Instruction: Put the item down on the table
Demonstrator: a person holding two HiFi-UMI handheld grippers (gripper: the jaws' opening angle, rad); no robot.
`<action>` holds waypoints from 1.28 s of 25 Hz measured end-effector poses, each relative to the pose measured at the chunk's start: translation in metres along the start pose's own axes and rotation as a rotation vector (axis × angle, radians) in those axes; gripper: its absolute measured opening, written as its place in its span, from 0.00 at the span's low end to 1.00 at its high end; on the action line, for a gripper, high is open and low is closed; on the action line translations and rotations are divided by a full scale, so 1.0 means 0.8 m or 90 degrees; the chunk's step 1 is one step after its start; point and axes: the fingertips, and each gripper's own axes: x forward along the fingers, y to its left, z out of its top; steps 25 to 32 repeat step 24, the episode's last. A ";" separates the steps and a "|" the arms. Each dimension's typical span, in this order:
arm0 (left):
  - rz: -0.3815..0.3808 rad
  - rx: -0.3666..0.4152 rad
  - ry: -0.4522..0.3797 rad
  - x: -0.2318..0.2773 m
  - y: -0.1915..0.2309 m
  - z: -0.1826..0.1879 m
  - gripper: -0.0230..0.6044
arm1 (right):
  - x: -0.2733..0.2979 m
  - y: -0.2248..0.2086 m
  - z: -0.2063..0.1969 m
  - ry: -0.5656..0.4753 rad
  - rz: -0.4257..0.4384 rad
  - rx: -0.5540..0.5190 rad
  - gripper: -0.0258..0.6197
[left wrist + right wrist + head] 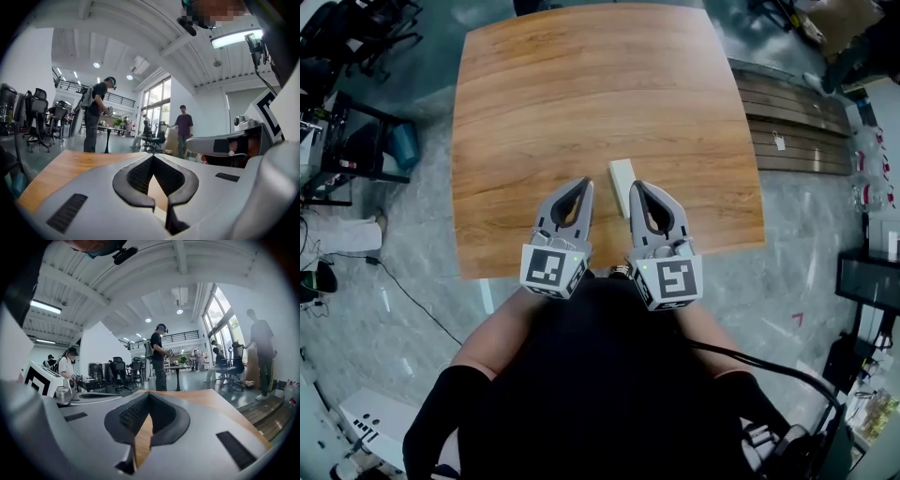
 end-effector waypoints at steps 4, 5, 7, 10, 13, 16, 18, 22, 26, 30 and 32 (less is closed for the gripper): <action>-0.004 0.004 -0.011 -0.001 -0.009 0.009 0.04 | -0.006 0.004 -0.001 -0.003 0.004 0.002 0.06; -0.005 0.004 -0.012 -0.002 -0.011 0.010 0.04 | -0.008 0.005 -0.001 -0.004 0.005 0.003 0.06; -0.005 0.001 -0.015 -0.003 -0.012 0.014 0.04 | -0.009 0.008 0.001 -0.006 0.008 0.002 0.06; -0.006 -0.003 -0.016 -0.004 -0.013 0.016 0.04 | -0.006 0.010 0.010 -0.007 0.012 0.010 0.06; -0.004 -0.002 -0.014 -0.005 -0.013 0.013 0.04 | -0.007 0.012 0.007 -0.004 0.013 0.011 0.06; -0.007 -0.001 -0.012 -0.004 -0.015 0.012 0.04 | -0.008 0.010 0.002 0.005 0.009 0.007 0.06; -0.009 -0.001 -0.011 -0.002 -0.016 0.012 0.04 | -0.009 0.010 -0.002 0.005 0.010 0.004 0.06; -0.010 -0.002 -0.011 -0.003 -0.016 0.010 0.04 | -0.008 0.010 0.002 -0.002 0.010 0.004 0.06; -0.011 -0.003 -0.011 -0.003 -0.016 0.010 0.04 | -0.007 0.008 0.005 0.003 0.003 0.006 0.06; -0.011 -0.003 -0.011 -0.003 -0.016 0.010 0.04 | -0.007 0.008 0.005 0.003 0.003 0.006 0.06; -0.011 -0.003 -0.011 -0.003 -0.016 0.010 0.04 | -0.007 0.008 0.005 0.003 0.003 0.006 0.06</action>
